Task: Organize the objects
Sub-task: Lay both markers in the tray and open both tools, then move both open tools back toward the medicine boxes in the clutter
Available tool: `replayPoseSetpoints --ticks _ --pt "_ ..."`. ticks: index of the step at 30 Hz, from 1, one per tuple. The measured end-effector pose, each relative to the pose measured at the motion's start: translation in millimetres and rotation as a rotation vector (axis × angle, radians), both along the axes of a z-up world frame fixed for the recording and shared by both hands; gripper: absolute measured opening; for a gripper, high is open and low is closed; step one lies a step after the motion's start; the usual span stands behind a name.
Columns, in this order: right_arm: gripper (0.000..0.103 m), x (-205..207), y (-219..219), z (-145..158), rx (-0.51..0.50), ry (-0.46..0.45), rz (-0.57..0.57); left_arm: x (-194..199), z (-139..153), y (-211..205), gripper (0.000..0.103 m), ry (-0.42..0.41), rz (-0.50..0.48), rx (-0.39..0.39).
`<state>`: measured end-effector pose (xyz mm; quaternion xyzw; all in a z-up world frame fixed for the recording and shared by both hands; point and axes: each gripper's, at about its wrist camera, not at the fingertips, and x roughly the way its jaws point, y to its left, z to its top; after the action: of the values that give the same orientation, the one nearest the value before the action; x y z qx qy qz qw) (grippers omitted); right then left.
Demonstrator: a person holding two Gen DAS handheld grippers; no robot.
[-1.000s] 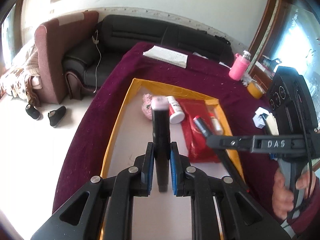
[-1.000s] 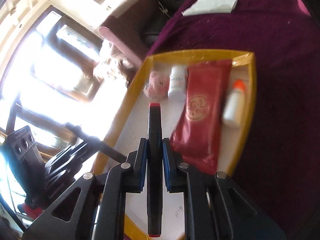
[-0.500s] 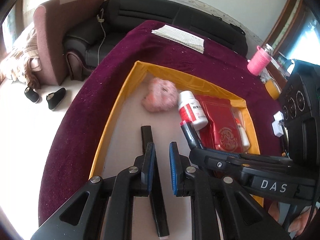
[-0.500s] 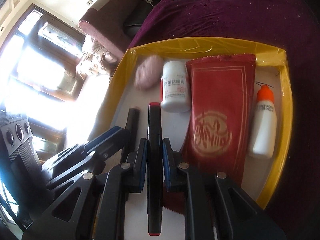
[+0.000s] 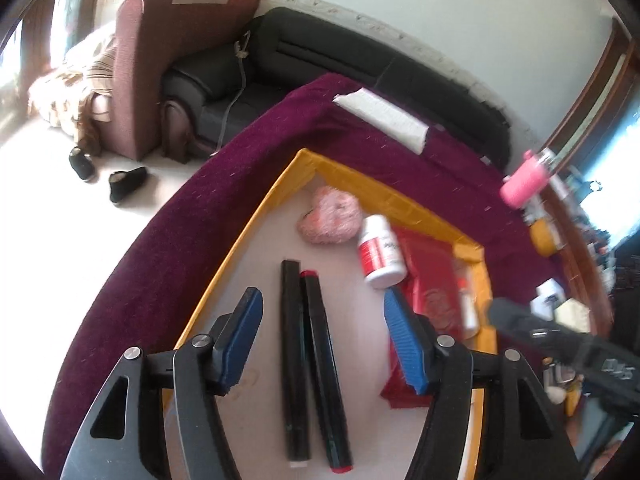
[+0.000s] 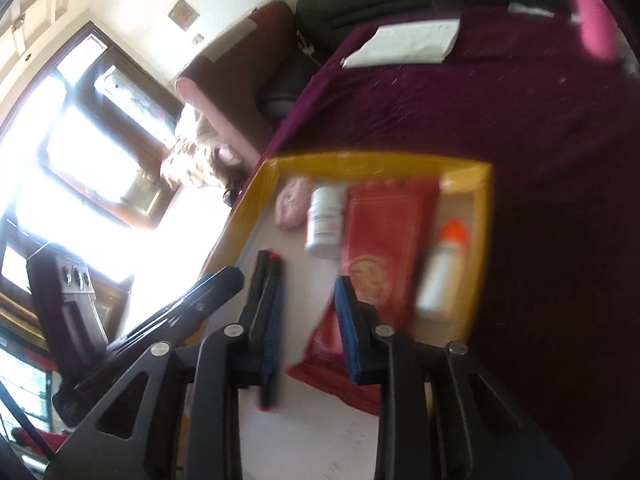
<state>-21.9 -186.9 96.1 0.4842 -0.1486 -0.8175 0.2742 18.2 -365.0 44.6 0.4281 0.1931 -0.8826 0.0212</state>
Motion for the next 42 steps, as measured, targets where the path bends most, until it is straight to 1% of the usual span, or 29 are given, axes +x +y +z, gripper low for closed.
replayPoseSetpoints --ticks 3,4,5,6,7,8,10,12,15,17,18,19,20,21,22,23,26,29,32,34,35,38,40,42 --pt "0.027 15.6 34.4 12.0 -0.005 0.04 -0.029 5.5 -1.1 2.9 0.057 -0.052 -0.006 0.023" --pt "0.027 20.5 41.2 14.6 0.001 0.053 -0.036 9.5 -1.3 2.7 0.057 -0.059 -0.001 0.033" --pt "0.027 27.6 59.9 16.6 0.009 0.069 -0.047 13.0 -1.8 3.1 0.057 -0.061 -0.001 0.043" --pt "0.027 34.9 78.0 18.8 0.016 0.085 -0.062 18.5 -0.5 5.2 0.057 -0.055 -0.004 0.057" --pt "0.03 41.4 92.2 21.5 0.022 0.103 -0.084 22.8 1.1 9.7 0.057 -0.041 -0.01 0.065" --pt "0.035 41.7 103.1 20.7 0.026 0.115 -0.104 27.2 4.3 15.6 0.057 -0.015 -0.022 0.071" --pt "0.038 50.1 130.0 22.6 0.027 0.138 -0.151 29.9 11.7 29.3 0.058 0.024 -0.042 0.054" --pt "0.038 57.7 148.6 22.6 0.022 0.149 -0.183 28.9 20.1 53.6 0.059 0.051 -0.079 0.018" --pt "0.038 71.0 181.9 26.5 0.017 0.184 -0.248 25.7 30.6 90.1 0.059 0.052 -0.148 0.012" --pt "0.039 85.5 216.1 32.8 0.024 0.213 -0.304 27.8 40.5 117.5 0.058 0.06 -0.21 0.008" --pt "0.04 91.4 232.0 34.6 0.035 0.224 -0.333 30.0 45.3 131.8 0.058 0.066 -0.239 0.0" --pt "0.045 97.2 249.5 35.9 0.052 0.235 -0.369 32.4 50.3 144.4 0.059 0.072 -0.263 -0.009" --pt "0.047 101.1 263.1 36.5 0.069 0.242 -0.399 34.3 53.4 156.0 0.063 0.075 -0.281 -0.017" --pt "0.049 102.8 275.7 36.1 0.087 0.246 -0.433 38.1 56.3 173.8 0.07 0.078 -0.31 -0.028" --pt "0.049 104.5 290.8 35.3 0.104 0.246 -0.469 41.0 57.4 185.9 0.073 0.079 -0.332 -0.034" --pt "0.049 105.0 301.6 34.0 0.114 0.24 -0.49 44.8 57.0 198.5 0.075 0.081 -0.358 -0.036" --pt "0.049 104.9 334.8 34.3 0.129 0.223 -0.535 52.4 48.0 230.2 0.075 0.073 -0.416 -0.036" --pt "0.049 99.3 346.3 36.8 0.115 0.216 -0.534 55.8 33.3 247.9 0.075 0.042 -0.421 -0.042" --pt "0.049 93.6 338.9 35.1 0.061 0.202 -0.484 58.0 16.0 256.1 0.075 0.002 -0.432 -0.034" --pt "0.049 88.9 334.4 31.5 0.052 0.184 -0.467 61.7 10.7 257.2 0.075 -0.003 -0.431 -0.033" --pt "0.049 88.4 331.8 30.2 0.067 0.183 -0.471 63.0 9.4 256.2 0.075 0.0 -0.426 -0.037" --pt "0.049 65.8 334.7 32.3 0.151 0.203 -0.519 67.2 9.8 248.9 0.075 0.012 -0.402 -0.042" --pt "0.049 40.3 340.3 30.5 0.187 0.179 -0.541 70.1 9.1 243.3 0.075 0.017 -0.384 -0.024" --pt "0.049 10.2 342.2 22.7 0.187 0.127 -0.542 72.4 10.0 234.3 0.075 0.023 -0.367 0.001"
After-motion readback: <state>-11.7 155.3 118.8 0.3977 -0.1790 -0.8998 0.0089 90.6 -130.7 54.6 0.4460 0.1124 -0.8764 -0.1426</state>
